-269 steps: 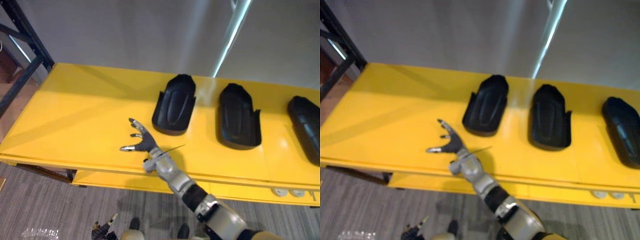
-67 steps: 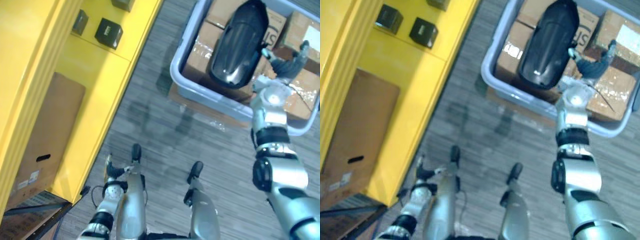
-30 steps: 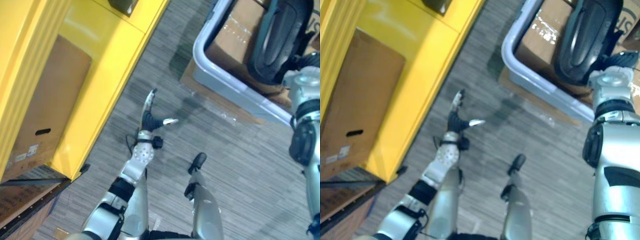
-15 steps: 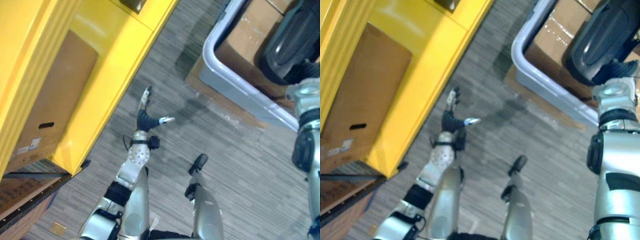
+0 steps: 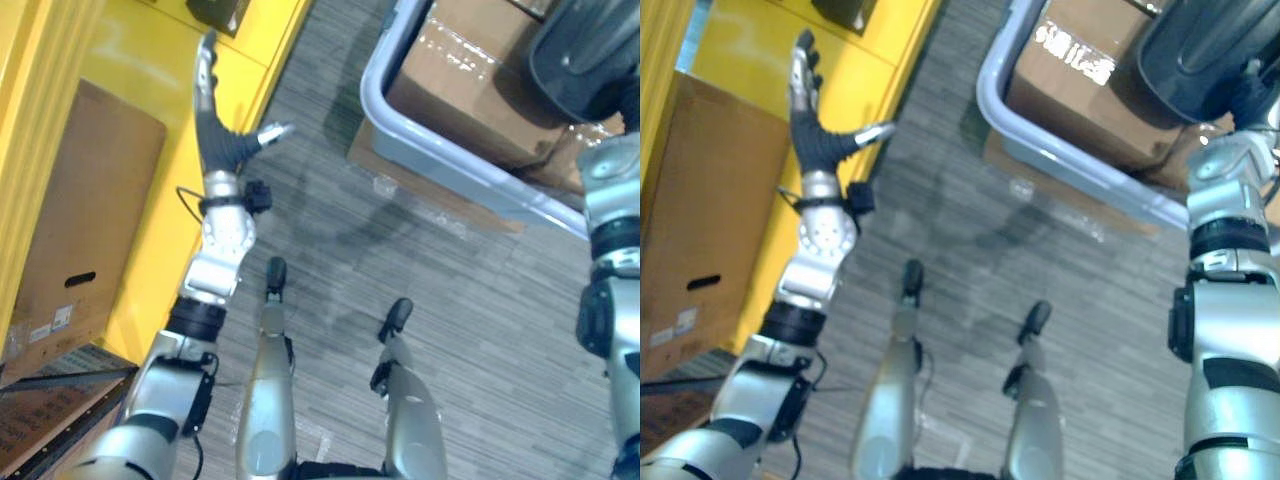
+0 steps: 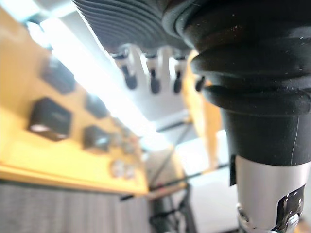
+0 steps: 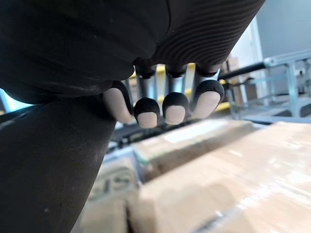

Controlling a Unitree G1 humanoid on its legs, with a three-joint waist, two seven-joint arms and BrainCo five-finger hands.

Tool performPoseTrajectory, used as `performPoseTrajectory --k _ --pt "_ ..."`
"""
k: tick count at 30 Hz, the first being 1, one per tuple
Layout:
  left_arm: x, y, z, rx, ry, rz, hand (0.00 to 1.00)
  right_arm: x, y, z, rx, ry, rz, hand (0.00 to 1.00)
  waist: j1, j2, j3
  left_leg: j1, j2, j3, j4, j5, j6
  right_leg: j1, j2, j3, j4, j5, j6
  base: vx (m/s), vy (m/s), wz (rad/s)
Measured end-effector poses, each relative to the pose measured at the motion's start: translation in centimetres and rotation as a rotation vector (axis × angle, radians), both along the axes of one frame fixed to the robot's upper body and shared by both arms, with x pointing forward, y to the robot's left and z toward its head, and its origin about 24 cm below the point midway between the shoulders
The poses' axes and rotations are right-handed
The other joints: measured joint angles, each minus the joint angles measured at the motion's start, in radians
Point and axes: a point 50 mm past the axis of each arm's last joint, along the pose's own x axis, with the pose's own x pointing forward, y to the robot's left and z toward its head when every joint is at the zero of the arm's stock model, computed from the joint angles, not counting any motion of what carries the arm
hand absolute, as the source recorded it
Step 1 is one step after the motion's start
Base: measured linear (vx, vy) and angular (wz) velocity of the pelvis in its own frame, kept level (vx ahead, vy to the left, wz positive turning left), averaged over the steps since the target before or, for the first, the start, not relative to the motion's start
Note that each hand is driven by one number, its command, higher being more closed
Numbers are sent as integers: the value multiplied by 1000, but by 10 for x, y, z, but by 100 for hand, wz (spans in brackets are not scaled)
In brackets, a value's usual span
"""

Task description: Walk over and take plastic housings, then place them on the shelf

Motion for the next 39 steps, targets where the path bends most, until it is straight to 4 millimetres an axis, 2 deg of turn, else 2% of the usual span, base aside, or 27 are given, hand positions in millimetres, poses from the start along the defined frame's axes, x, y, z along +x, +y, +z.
performPoseTrajectory --k 2,7,9,11,17,21,25,28,33,39 --pt "3 -1 7 26 -12 16 0 3 5 -1 5 0 14 100 -16 0 0 0 0 -2 -13 10 1 -2 0 0 0 3 -1 -1 13 2" --pt "15 0 26 56 -4 50 0 6 14 4 -17 -6 31 100 -26 0 0 1 0 0 -31 25 1 -12 0 4 -2 11 -2 -3 6 0" --pt "22 -2 39 65 0 52 0 8 23 16 -25 -34 50 100 -34 0 0 1 0 1 -42 35 1 -16 0 5 -6 16 -1 -13 28 -3" --pt "31 -1 55 49 30 34 0 9 37 37 -46 -100 89 100 -41 0 0 -2 -1 13 -43 37 2 -25 -1 21 -17 34 -5 -10 26 -13" --pt "42 -4 87 -36 93 -94 0 9 55 56 -83 -155 132 100 -55 0 0 -1 0 30 -43 37 2 -38 -1 37 -18 45 -11 -1 28 -8" --pt "46 2 94 -83 130 -151 0 10 70 62 -149 -169 158 100 -71 0 0 0 2 40 -37 36 2 -43 -2 50 -18 50 -12 -3 24 -9" --pt "50 -5 95 -104 172 -252 0 6 80 73 -208 -206 176 100 -77 -3 1 6 3 61 -24 31 8 -47 -2 78 -18 74 -16 -15 32 -15" --pt "51 -9 94 -109 198 -332 0 5 91 79 -277 -222 198 100 -77 -15 2 24 4 87 -21 28 11 -45 -4 101 -18 76 -18 -36 23 -20" --pt "51 -15 92 -51 240 -425 0 4 101 84 -334 -222 228 100 -90 -17 1 34 8 108 2 21 10 -40 -3 125 -18 82 -16 -55 10 -13" --pt "46 -29 108 54 229 -506 0 4 114 84 -421 -203 268 100 -113 -20 0 41 10 113 11 21 9 -29 0 131 -32 100 -18 -34 0 -5"
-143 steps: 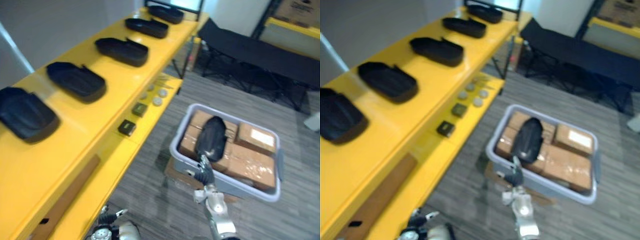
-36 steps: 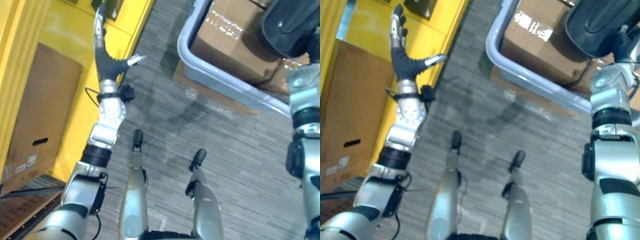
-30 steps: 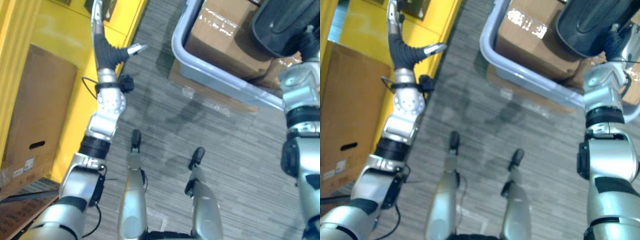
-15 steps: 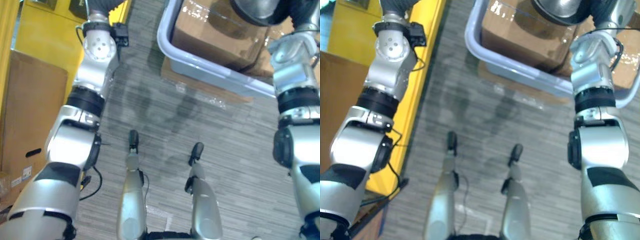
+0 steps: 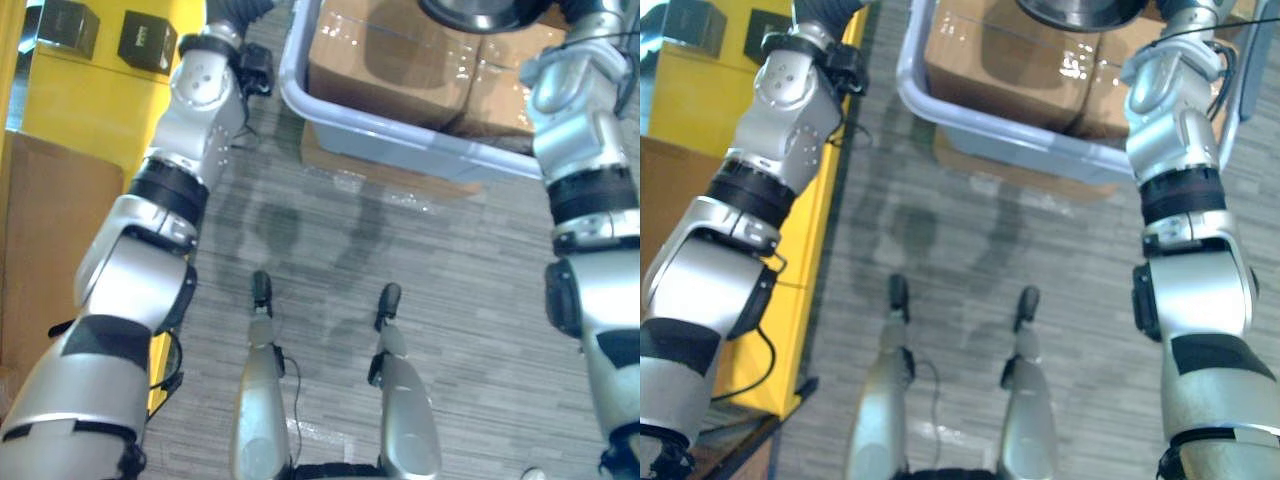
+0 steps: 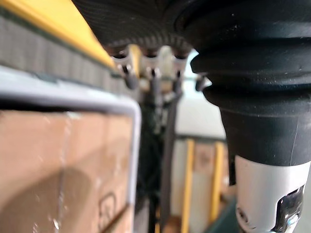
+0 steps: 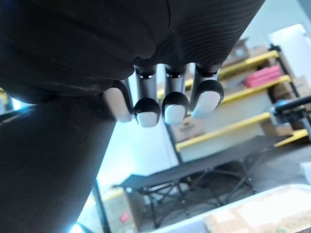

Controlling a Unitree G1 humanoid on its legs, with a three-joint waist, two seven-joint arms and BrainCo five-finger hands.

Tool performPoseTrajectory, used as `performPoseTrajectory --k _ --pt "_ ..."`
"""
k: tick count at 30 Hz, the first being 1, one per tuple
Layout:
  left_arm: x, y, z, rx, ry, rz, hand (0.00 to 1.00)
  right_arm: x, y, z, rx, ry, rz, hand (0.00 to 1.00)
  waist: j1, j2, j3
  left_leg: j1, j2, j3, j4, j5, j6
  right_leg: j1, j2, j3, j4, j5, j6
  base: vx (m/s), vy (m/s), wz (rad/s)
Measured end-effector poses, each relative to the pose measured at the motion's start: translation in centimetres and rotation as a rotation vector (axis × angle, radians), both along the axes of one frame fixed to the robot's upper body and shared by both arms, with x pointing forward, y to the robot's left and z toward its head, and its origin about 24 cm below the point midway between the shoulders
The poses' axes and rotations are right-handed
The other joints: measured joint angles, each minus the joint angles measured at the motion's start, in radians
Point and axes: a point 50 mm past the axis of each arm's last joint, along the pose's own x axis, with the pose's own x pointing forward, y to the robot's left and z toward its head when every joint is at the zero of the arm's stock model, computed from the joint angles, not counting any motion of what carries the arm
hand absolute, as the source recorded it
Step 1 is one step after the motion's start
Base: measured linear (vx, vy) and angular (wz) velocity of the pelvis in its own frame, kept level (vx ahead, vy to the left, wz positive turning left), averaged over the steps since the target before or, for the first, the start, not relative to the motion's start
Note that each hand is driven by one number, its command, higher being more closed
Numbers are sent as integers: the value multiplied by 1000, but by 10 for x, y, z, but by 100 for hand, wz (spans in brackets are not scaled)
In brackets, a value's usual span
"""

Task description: Walk over and take plastic housings, then place them on the shelf

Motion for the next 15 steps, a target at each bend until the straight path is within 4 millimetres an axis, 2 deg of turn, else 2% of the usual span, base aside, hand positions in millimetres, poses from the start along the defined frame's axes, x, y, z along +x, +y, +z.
performPoseTrajectory --k 5,13,15 --pt "1 -4 -3 31 16 -31 0 4 5 -12 -69 46 2 100 -5 -5 -2 30 0 -1 -1 -2 -1 31 0 0 -1 0 0 -7 1 0" --pt "1 -9 -7 75 22 -38 0 6 23 -32 -203 81 47 100 0 -8 -4 61 0 -3 -1 -2 -2 64 0 -3 -1 -4 -3 -8 1 0" --pt "0 -9 -6 85 16 -33 0 6 29 -38 -211 87 68 100 -1 -18 -10 63 1 -2 -1 -3 -3 65 0 -4 -1 -6 -4 0 0 0"
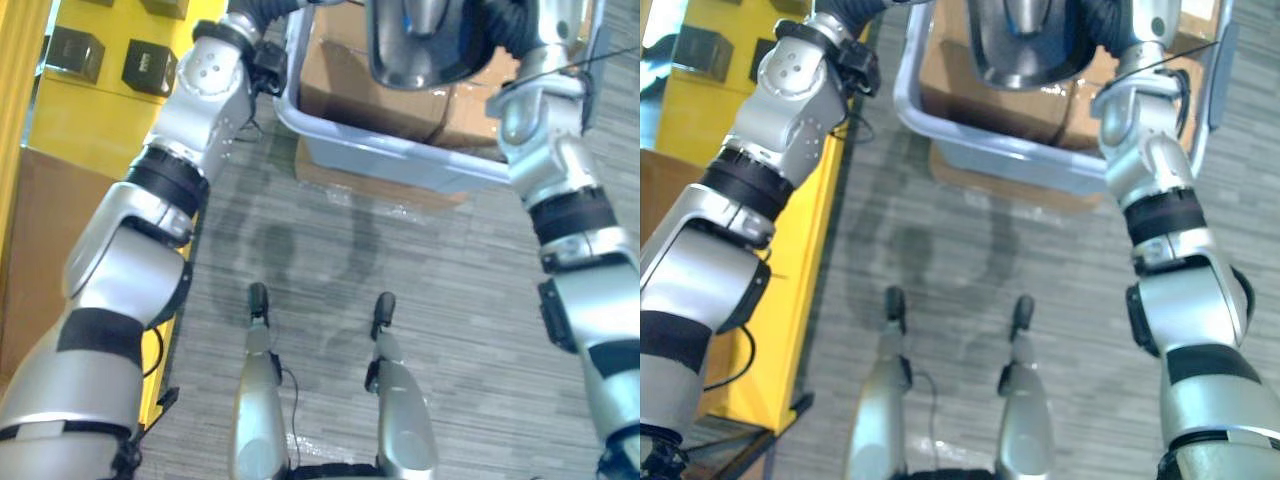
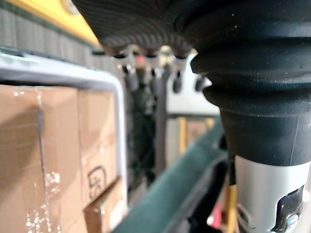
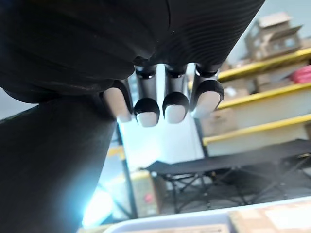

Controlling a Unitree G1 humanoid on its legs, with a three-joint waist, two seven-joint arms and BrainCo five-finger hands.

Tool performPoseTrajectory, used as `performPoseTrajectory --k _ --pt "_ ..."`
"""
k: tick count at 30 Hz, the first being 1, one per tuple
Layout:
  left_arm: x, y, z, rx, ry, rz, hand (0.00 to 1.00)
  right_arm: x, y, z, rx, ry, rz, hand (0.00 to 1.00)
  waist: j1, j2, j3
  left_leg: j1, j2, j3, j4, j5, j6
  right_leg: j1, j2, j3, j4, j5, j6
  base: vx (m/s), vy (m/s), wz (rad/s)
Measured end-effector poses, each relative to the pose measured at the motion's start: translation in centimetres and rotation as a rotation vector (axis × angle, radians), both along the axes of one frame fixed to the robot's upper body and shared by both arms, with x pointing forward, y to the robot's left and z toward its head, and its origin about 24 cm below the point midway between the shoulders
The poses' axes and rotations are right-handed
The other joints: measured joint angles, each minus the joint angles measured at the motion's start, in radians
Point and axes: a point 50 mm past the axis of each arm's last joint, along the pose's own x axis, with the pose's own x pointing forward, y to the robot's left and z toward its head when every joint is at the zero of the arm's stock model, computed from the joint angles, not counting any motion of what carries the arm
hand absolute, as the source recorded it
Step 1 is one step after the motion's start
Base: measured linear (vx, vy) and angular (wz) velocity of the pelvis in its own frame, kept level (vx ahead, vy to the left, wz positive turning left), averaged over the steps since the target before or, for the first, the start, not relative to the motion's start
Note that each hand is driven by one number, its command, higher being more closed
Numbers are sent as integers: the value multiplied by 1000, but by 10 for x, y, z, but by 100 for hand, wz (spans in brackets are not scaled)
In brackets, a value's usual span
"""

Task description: Walk over and take plastic housings, then place them on the shelf

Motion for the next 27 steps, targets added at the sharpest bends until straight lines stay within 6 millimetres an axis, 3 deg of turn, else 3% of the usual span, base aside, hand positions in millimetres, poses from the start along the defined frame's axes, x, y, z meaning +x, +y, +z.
performPoseTrajectory --k 5,16,25,26,27 --pt "2 -9 -6 54 -2 34 0 1 15 -11 0 15 44 100 -4 -35 -12 16 1 -1 0 -2 -2 17 1 -2 0 -1 -1 -5 0 1" --pt "16 -11 -30 16 94 126 0 -1 35 -24 23 29 110 100 -15 -41 -16 43 1 2 -20 -5 -7 30 1 1 0 -15 14 -21 -9 -1" --pt "19 -15 -37 -140 154 136 0 1 41 -30 39 46 104 100 -29 -41 -16 45 1 5 -20 -7 -9 27 1 4 0 -16 15 -6 -6 -1" --pt "20 -15 -37 -149 156 134 100 1 41 -30 39 46 104 100 -29 -41 -16 45 1 5 -20 -8 -10 27 1 4 0 -17 15 -39 -8 -1" --pt "20 -14 -37 -165 161 130 100 1 41 -31 39 46 105 100 -29 -41 -16 45 2 5 -20 -8 -10 27 1 4 0 -18 16 -41 -7 0"
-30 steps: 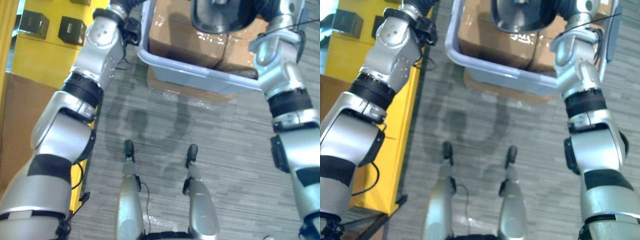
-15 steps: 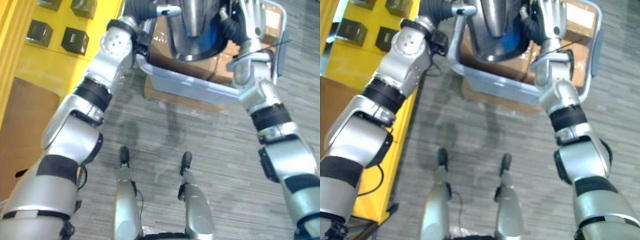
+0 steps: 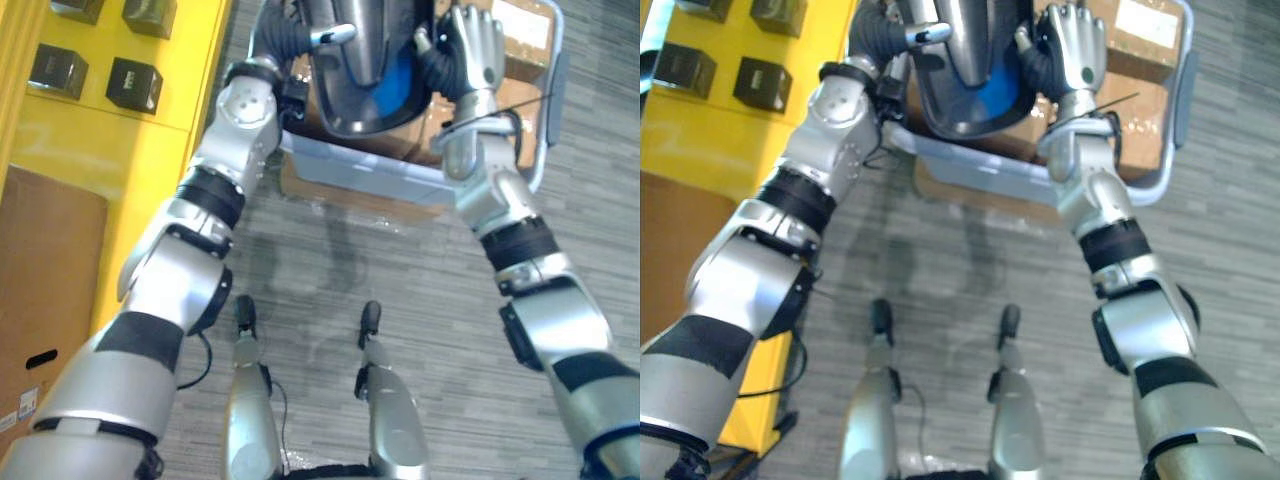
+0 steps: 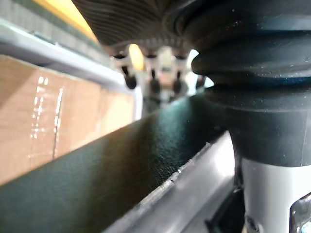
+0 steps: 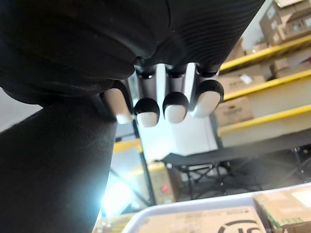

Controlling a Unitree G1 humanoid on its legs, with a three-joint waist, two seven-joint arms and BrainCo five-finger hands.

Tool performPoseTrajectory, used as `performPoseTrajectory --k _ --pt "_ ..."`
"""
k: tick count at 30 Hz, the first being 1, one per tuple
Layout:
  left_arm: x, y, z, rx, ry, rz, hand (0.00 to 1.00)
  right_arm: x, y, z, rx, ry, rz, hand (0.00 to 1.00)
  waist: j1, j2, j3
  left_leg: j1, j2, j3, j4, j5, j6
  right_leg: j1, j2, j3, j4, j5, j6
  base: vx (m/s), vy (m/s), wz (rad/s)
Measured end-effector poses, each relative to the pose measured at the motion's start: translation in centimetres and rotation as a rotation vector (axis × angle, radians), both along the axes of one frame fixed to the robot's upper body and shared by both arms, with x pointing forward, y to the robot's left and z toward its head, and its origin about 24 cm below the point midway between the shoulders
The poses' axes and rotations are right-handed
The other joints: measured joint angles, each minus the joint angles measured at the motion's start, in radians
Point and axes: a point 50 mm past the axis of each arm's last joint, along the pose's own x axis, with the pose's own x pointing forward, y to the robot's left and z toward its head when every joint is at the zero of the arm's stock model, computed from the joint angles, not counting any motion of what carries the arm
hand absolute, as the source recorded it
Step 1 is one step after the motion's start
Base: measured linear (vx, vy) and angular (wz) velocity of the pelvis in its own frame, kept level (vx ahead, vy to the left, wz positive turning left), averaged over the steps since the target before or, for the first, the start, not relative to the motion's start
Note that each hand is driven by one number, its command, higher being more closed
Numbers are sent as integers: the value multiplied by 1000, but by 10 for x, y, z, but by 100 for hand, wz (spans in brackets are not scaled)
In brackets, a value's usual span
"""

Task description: Walk over and take plastic housings, then place them on the shelf

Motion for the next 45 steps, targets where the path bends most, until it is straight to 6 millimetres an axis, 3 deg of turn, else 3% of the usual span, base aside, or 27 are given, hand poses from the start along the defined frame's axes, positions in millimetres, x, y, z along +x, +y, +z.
performPoseTrajectory --k 8,17,24,26,29,34,39,40,45 --pt "1 -4 -5 -168 61 -85 100 -1 0 -9 1 12 6 100 4 0 0 -4 0 -2 0 -1 -2 -3 0 -2 0 -1 0 -22 -4 0" --pt "-9 -8 -7 -148 10 -141 100 -18 6 -17 72 -52 68 100 11 0 0 3 0 -3 7 -6 -1 8 0 -3 0 -1 0 0 0 0" --pt "-24 -5 -63 -217 60 -243 100 -42 7 -55 87 -50 122 100 21 2 -37 109 2 -6 36 -65 -9 136 0 -22 0 -46 2 4 -12 3" --pt "-33 1 -97 -268 119 -264 100 -51 11 -79 74 -6 152 100 25 5 -135 98 4 -5 34 -87 -16 122 -1 -27 0 -71 3 58 -29 -1" --pt "-47 7 -130 -300 177 -275 100 -62 13 -101 61 36 173 100 39 10 -178 141 4 -6 31 -92 -16 166 -1 -34 0 -82 9 112 -23 2" --pt "-65 14 -151 -349 195 -284 100 -75 21 -113 67 43 223 100 49 13 -211 196 2 -9 27 -92 -16 226 -2 -57 0 -84 10 63 -14 5" --pt "-84 19 -187 -348 249 -247 100 -88 24 -144 73 133 250 100 70 25 -318 232 2 -7 10 -117 -15 252 -4 -59 0 -118 9 -2 -1 -1" --pt "-91 19 -194 -355 253 -228 100 -92 25 -150 80 148 260 0 72 33 -341 236 2 -9 8 -118 -16 256 -4 -61 0 -122 8 0 0 0" --pt "-108 15 -206 -439 253 -172 100 -105 35 -153 169 152 349 0 72 59 -389 264 2 -9 -36 -99 -19 264 -4 -73 0 -131 0 -4 -1 1"
